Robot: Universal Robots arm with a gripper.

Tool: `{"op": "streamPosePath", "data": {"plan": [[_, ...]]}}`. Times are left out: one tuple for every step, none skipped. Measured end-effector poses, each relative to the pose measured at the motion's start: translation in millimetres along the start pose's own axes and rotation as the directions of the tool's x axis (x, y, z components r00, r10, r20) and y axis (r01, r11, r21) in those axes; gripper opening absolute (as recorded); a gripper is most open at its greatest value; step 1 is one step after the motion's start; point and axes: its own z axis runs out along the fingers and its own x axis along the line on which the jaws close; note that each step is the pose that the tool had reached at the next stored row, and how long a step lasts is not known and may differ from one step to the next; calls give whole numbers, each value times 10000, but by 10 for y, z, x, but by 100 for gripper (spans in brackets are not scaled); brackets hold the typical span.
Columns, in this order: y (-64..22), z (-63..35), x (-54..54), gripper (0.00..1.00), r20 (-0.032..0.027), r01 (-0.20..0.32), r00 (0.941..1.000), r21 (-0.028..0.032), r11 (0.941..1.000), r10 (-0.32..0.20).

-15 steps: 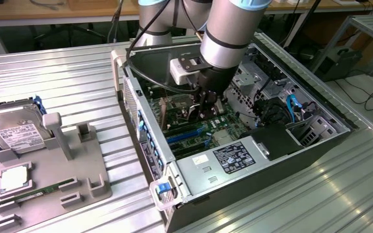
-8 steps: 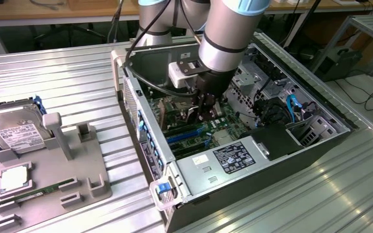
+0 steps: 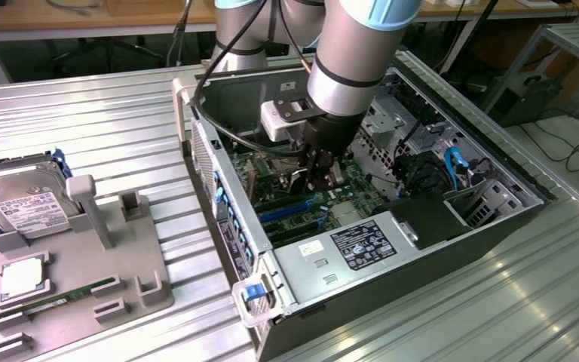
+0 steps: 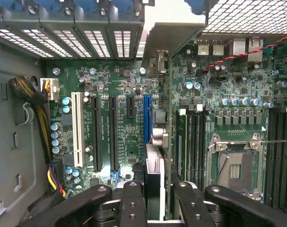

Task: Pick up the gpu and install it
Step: 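Insert the gpu into the slot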

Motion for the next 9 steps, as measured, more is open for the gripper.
{"op": "streamPosePath", "data": {"plan": [[0,2,7,28,-2,0,10000,-1,10000,0],[1,6,19,28,0,0,10000,-1,10000,0],[1,8,36,28,1,-1,10000,0,10000,1],[0,10,52,28,-1,-1,10000,-1,10000,1],[0,13,63,28,-1,-1,10000,0,10000,1],[2,19,69,28,1,-2,10000,1,10000,2],[2,21,69,28,0,-2,10000,0,10000,2],[3,22,70,28,-2,0,10000,0,10000,0],[6,24,70,28,-1,-1,10000,0,10000,1]]}}
